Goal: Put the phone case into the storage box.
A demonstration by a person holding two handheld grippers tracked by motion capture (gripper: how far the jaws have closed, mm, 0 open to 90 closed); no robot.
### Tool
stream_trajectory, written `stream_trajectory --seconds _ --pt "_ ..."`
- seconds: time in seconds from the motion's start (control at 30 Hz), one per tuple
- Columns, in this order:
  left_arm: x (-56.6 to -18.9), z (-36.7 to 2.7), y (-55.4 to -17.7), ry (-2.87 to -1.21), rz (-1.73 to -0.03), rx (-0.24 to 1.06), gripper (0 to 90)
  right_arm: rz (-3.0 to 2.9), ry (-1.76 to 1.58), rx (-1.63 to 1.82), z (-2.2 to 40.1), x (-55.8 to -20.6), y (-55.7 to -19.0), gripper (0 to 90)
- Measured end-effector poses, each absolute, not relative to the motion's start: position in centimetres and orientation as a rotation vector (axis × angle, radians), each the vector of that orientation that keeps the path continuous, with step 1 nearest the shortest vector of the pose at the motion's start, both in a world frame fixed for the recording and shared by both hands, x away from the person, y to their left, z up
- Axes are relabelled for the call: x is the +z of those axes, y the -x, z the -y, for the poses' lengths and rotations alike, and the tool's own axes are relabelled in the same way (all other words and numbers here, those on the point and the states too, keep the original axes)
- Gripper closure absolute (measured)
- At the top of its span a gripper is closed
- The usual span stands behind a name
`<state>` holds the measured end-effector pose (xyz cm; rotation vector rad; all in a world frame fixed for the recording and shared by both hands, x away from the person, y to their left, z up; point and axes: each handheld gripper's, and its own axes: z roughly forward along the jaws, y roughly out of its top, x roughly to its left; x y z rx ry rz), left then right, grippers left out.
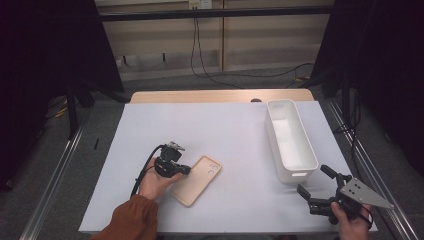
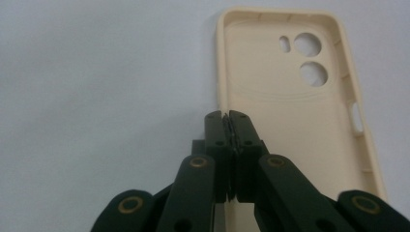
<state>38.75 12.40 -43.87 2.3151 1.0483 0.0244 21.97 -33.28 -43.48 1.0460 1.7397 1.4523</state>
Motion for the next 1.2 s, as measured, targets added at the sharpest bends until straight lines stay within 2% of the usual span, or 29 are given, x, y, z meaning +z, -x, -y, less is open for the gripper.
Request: stream_trajectory --seconds 0.5,1.2 --pt "-43.5 -12.9 -38.7 -2.264 -1.063 0.048 88.3 -1.737 -1.05 1.448 33.3 -43.5 -21.9 0.0" --pt "-42.0 -13.7 -37.9 -2.098 -1.015 0.208 88.3 -1.736 -1.05 1.448 33.4 -43.5 -21.9 0.0"
